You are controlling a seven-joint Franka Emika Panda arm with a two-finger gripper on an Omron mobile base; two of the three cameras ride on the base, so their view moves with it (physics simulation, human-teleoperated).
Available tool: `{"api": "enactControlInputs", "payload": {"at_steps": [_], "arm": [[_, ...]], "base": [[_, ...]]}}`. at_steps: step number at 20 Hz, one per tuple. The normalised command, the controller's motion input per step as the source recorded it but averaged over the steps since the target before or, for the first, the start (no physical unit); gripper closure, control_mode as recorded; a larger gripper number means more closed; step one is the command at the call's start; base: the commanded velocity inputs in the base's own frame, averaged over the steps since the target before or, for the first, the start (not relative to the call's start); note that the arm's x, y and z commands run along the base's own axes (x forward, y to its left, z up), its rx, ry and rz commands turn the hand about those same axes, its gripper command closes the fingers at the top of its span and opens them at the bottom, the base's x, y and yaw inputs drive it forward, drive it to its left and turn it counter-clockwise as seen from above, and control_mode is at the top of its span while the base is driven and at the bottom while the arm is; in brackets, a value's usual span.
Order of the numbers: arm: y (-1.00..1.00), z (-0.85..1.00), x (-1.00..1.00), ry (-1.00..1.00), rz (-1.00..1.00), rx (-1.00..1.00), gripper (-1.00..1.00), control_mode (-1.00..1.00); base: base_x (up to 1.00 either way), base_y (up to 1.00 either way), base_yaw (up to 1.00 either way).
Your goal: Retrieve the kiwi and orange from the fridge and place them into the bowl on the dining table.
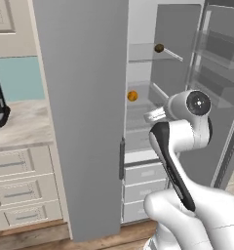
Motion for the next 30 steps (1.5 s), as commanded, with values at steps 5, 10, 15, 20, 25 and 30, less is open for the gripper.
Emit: {"api": "enactControlInputs", "payload": {"at_steps": [5,10,15,20,25,30], "arm": [[0.00,0.00,0.00,0.00,0.00,0.00,-1.00,1.00],[0.00,0.00,0.00,0.00,0.00,0.00,-1.00,1.00],[0.00,0.00,0.00,0.00,0.00,0.00,-1.00,1.00],[0.00,0.00,0.00,0.00,0.00,0.00,-1.00,1.00],[0.00,0.00,0.00,0.00,0.00,0.00,-1.00,1.00],[0.00,0.00,0.00,0.00,0.00,0.00,-1.00,1.00]], "base": [[0.29,-0.16,-0.10],[0.39,-0.22,-0.10],[0.43,-0.28,-0.09],[0.47,-0.21,-0.08],[0.51,-0.15,-0.07],[0.48,-0.17,-0.07]]}}
